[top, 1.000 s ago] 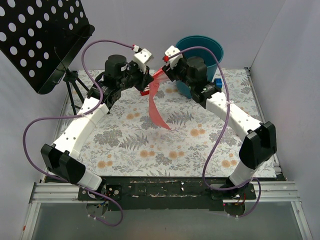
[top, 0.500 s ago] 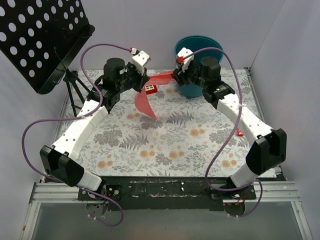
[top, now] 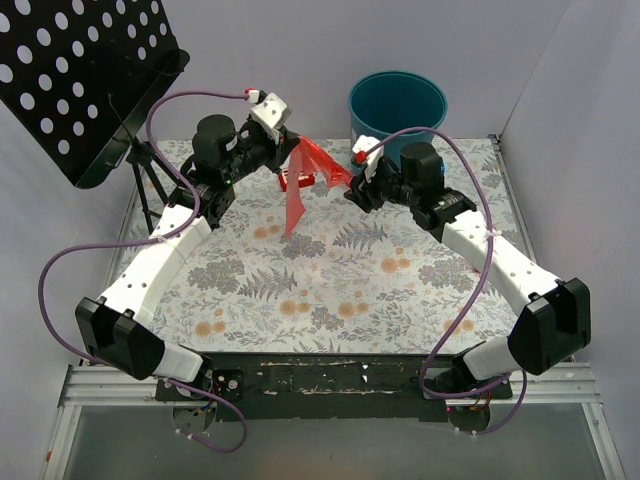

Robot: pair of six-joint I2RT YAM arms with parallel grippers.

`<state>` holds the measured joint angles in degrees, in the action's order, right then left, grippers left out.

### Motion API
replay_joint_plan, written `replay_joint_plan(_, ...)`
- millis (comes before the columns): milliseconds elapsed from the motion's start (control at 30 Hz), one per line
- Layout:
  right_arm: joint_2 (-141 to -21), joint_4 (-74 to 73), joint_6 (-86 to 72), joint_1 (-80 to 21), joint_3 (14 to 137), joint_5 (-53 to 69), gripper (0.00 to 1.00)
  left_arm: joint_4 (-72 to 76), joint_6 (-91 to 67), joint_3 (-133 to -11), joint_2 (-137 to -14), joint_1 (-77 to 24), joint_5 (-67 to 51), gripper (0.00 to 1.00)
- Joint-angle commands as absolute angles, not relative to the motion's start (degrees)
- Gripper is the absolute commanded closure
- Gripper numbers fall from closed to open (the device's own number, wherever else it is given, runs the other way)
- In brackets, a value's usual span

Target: Put the trash bags into the trash bin

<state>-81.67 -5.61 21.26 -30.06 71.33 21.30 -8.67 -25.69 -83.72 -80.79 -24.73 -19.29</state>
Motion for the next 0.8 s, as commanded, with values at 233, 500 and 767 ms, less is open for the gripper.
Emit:
replay_joint_plan(233, -78.75, -16.42, 22.94, -32.25, 86.82, 26.19, 0.31, -10.44, -25.14, -86.74, -81.82, -24.70, -23.38, 1.00)
replay_joint_plan(500, -76.64, -15.65, 25.93, -33.66, 85.52, 16.02, 0.33, -12.39, -26.63, -86.49, -81.21, -24.70, -26.18, 1.00)
replay_joint_plan(767, -79.98, -11.87, 17.77, -32.61, 83.67, 13.97, 0.39, -10.81, -30.32, -79.46, -75.24, -24.79, -35.15, 1.00)
